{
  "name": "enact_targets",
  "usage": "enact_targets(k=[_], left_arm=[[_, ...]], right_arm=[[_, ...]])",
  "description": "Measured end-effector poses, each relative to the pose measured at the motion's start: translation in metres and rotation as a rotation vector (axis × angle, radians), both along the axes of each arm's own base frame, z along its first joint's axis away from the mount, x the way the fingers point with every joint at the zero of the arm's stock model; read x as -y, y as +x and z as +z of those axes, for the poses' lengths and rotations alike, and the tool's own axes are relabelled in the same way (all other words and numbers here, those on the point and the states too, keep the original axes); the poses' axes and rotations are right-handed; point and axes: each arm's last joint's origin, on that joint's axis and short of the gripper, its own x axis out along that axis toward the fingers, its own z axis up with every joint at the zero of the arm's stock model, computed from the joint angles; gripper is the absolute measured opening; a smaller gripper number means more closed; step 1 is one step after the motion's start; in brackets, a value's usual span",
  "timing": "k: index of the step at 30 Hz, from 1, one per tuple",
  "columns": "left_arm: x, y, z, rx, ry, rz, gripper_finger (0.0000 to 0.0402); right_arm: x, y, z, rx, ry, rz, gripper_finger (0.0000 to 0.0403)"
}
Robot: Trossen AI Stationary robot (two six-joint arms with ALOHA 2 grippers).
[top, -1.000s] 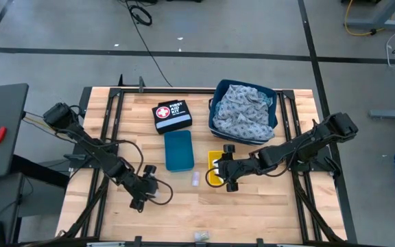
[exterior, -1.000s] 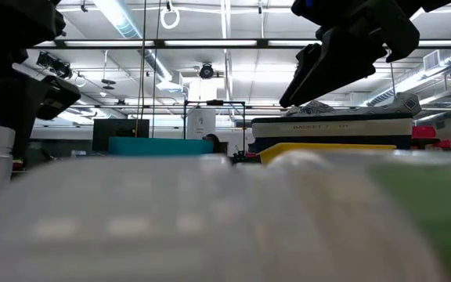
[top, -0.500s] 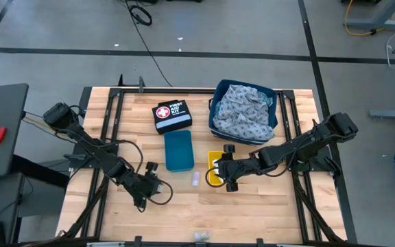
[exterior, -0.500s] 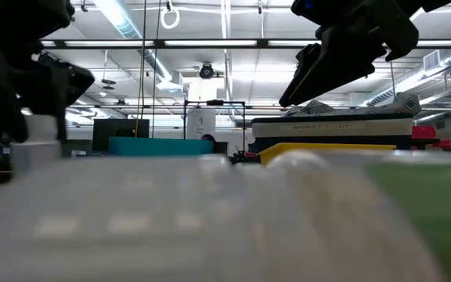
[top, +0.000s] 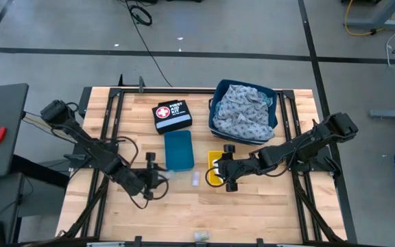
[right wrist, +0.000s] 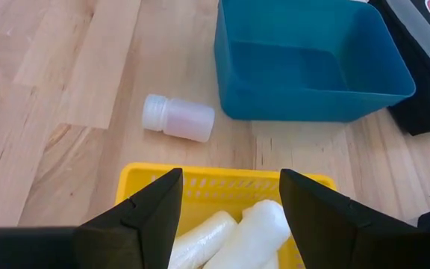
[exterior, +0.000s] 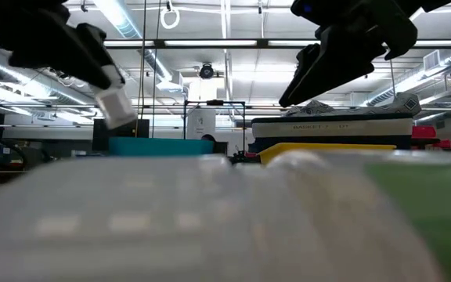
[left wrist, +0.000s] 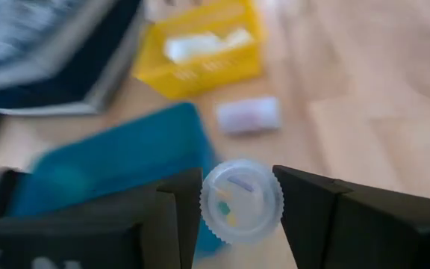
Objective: Pick & place medical supplies in basket/bin
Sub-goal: Put the left transparent pill bottle into the blue bin
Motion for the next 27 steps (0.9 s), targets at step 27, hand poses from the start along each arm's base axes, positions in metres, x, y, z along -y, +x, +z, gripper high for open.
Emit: enact_targets(k=[27], left_arm=[[-0.104,0.043,-0.006,-0.183,-0.158,0.076,0.0217]], right_arm=[[-0.003,0.005,0.003,0.042,-0.024,0.104,0.0231]])
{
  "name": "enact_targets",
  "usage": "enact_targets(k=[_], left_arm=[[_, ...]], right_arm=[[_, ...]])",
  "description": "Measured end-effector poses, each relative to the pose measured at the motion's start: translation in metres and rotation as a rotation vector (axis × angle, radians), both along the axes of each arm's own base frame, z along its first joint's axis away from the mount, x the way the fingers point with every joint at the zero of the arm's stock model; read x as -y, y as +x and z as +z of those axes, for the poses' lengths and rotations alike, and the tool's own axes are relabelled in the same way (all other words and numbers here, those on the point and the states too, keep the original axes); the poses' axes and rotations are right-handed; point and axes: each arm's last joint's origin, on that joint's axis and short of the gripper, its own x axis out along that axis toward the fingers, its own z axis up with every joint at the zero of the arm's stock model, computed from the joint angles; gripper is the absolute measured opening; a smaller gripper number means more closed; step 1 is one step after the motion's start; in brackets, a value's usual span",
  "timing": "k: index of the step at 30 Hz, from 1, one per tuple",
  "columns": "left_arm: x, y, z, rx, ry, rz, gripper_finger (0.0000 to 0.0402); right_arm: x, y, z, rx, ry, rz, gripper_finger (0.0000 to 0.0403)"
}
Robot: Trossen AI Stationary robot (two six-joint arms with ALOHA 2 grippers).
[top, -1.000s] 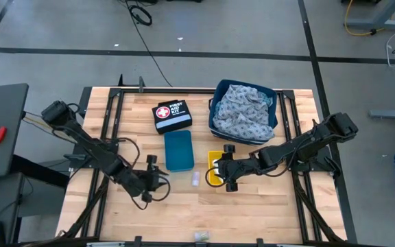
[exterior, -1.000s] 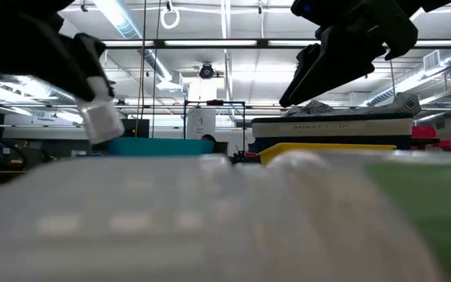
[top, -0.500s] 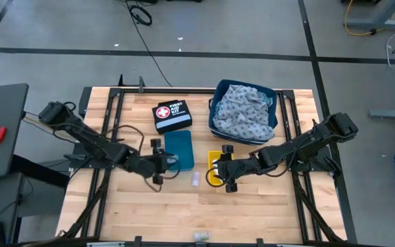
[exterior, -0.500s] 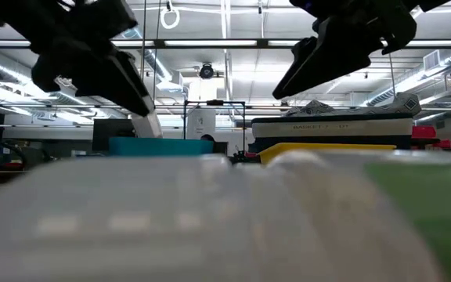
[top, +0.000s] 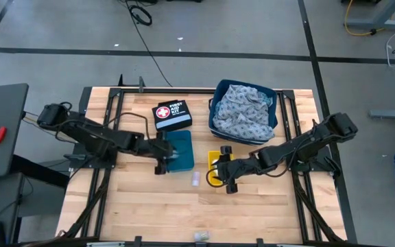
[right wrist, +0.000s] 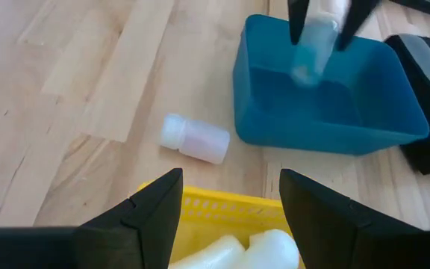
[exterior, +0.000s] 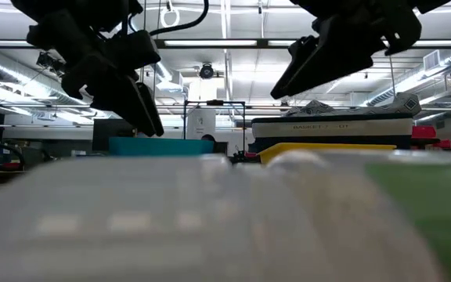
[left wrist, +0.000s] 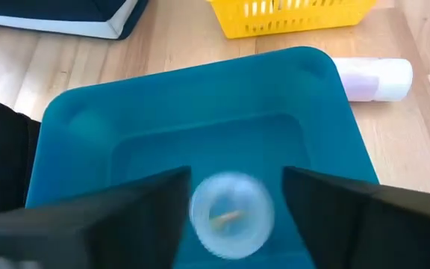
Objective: Pick & place medical supplies in basket/bin
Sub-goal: Put the left transparent pill bottle into the blue bin, then put the top transparent pill bottle into the blue bin
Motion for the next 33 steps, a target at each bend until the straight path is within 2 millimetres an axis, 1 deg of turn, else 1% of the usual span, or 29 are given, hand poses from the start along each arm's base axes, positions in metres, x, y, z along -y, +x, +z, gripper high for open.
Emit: enact_targets(k=[2,4,7,11,16,20,22,28,31,33], left_arm=[[-0.003,0.0,0.0,-0.003,-0.01,-0.003,0.026],[-0.004,0.001,0.0,-0.005,-0.016,-0.018,0.0294],[-0.005,0.002,0.0,-0.002,-0.027,-0.051,0.0319],[-0.003,0.004,0.003,0.023,-0.029,-0.089,0.0322],[0.0,0.007,0.007,0.081,-0.026,-0.128,0.0319],[0.011,0.009,0.012,0.133,-0.091,-0.268,0.0319],[0.02,0.01,0.013,0.153,-0.094,-0.344,0.0319],[0.047,0.007,0.007,0.143,0.07,-0.515,0.0319],[0.054,0.012,0.003,0.117,0.144,-0.565,0.0319],[0.057,0.021,0.001,0.104,0.198,-0.578,0.0319]], right_arm=[[0.0,0.0,-0.002,-0.013,-0.012,0.013,0.0231],[-0.001,0.002,-0.004,-0.005,-0.015,0.019,0.0231],[-0.001,0.003,-0.007,-0.013,-0.035,0.033,0.0231],[-0.003,0.009,-0.011,0.012,-0.079,0.078,0.0231],[-0.007,0.022,-0.024,0.053,-0.121,0.138,0.0231],[-0.008,0.025,-0.036,0.028,-0.159,0.158,0.0231],[-0.01,0.025,-0.036,0.03,-0.169,0.153,0.0231],[-0.025,0.014,-0.032,0.027,-0.286,0.144,0.0231],[-0.03,0.01,-0.031,0.023,-0.289,0.142,0.0231],[-0.031,0.008,-0.031,0.014,-0.275,0.13,0.0231]])
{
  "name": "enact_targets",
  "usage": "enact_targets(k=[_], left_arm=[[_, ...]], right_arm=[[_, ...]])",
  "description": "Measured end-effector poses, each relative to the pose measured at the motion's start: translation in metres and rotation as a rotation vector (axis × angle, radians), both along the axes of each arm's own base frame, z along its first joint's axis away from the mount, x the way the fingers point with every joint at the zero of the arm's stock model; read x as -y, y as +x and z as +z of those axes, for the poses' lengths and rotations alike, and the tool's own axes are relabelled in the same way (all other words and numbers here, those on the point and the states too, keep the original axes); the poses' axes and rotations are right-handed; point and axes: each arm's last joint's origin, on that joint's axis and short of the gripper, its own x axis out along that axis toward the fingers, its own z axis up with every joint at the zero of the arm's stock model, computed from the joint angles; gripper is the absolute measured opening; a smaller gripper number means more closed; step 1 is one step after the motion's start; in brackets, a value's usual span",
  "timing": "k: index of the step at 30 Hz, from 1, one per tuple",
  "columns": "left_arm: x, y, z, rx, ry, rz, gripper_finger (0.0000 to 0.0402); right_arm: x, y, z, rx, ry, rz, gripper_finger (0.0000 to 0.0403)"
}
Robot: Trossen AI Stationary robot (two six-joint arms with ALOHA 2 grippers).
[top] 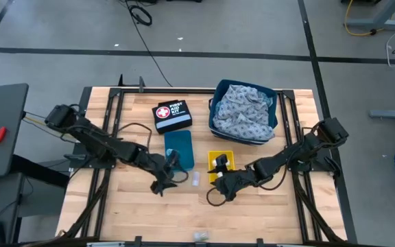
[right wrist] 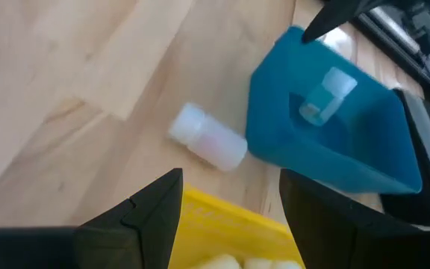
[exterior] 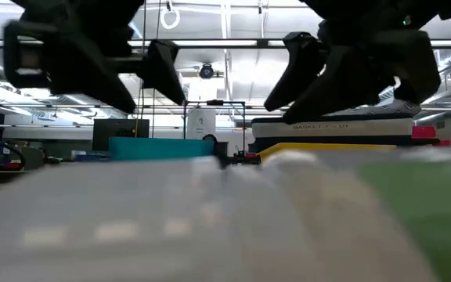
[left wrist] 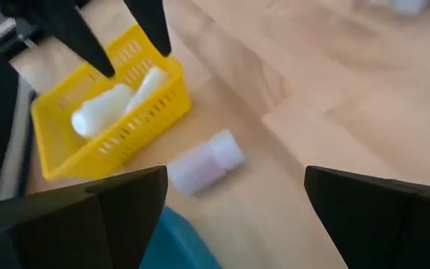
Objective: Pick & place medical supplies in basket/bin
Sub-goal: Put the top transparent pill bottle into the blue bin
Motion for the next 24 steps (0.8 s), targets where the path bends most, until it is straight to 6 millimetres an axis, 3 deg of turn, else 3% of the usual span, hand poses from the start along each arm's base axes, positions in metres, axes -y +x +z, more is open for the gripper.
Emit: enact_targets(k=[12,24], left_arm=[[0.019,0.058,-0.028,-0.173,0.351,-0.199,0.0319],[0.015,0.089,-0.041,-0.197,0.528,-0.314,0.0319]], right_arm=[[-0.007,-0.01,0.003,-0.023,0.039,-0.035,0.0231],[-0.011,-0.013,0.001,-0.039,0.052,-0.047,0.0231]])
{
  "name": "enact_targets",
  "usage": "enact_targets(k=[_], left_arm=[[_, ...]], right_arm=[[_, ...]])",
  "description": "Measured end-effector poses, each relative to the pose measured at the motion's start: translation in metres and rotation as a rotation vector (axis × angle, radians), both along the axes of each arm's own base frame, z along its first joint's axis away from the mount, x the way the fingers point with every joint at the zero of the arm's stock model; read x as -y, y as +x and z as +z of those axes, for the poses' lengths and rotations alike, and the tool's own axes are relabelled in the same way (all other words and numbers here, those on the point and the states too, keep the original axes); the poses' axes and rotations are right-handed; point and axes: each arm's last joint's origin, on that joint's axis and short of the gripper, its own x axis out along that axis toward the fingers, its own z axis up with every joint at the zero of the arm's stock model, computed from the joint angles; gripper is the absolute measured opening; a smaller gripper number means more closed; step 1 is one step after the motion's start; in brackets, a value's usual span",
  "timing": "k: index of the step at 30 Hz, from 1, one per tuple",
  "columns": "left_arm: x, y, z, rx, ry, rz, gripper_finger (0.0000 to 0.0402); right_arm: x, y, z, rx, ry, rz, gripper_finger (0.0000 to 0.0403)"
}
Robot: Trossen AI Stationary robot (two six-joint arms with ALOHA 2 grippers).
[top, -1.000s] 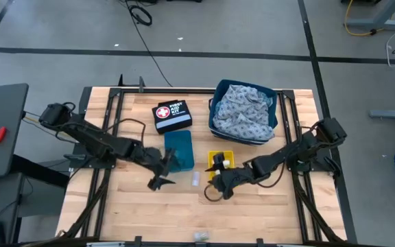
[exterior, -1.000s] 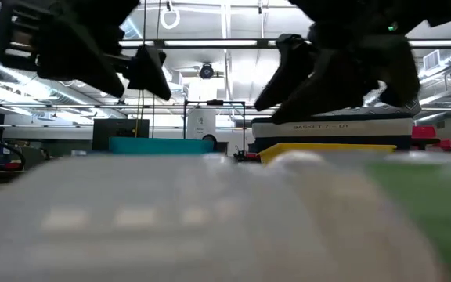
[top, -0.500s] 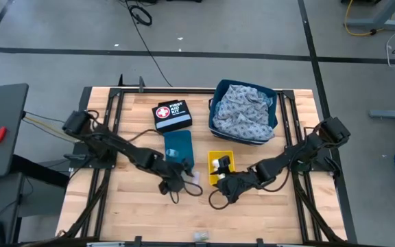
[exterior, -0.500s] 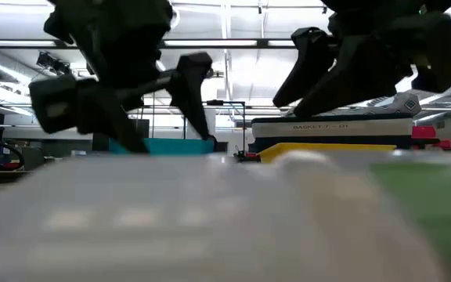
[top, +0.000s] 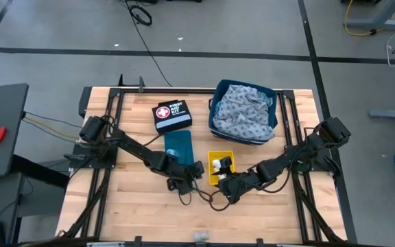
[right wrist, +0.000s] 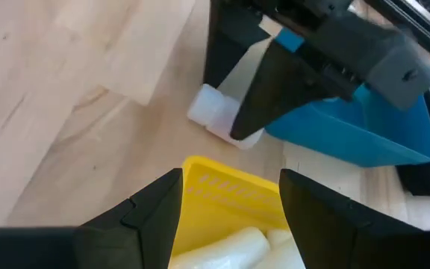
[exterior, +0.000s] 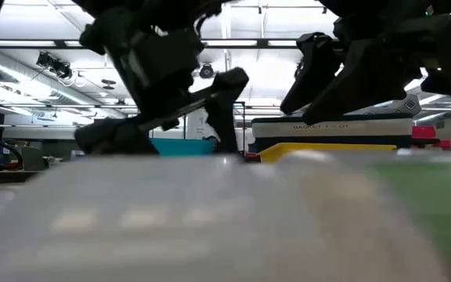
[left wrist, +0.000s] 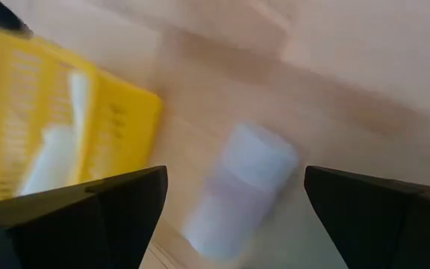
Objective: Pick & place medical supplies in basket/bin
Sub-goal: Put the top transparent pill bottle into the blue bin
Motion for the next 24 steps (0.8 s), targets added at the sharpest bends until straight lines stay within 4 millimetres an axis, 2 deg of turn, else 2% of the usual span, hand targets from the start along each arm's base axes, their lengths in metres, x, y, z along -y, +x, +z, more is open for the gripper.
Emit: enact_targets(k=[7,11,18,24], left_arm=[[-0.014,0.01,-0.005,-0.029,-0.007,-0.003,0.0316],[-0.017,0.013,-0.003,-0.064,-0.042,-0.02,0.0295],[-0.017,0.01,-0.005,-0.111,-0.077,-0.044,0.0222],[-0.009,0.007,-0.006,-0.126,-0.106,-0.044,0.0151]], right_arm=[[0.0,-0.001,-0.001,-0.009,0.013,-0.017,0.0231],[0.001,-0.001,-0.001,-0.014,0.014,-0.021,0.0231],[0.001,-0.001,-0.001,-0.015,0.023,-0.026,0.0231],[0.001,-0.001,-0.001,-0.015,0.026,-0.028,0.0231]])
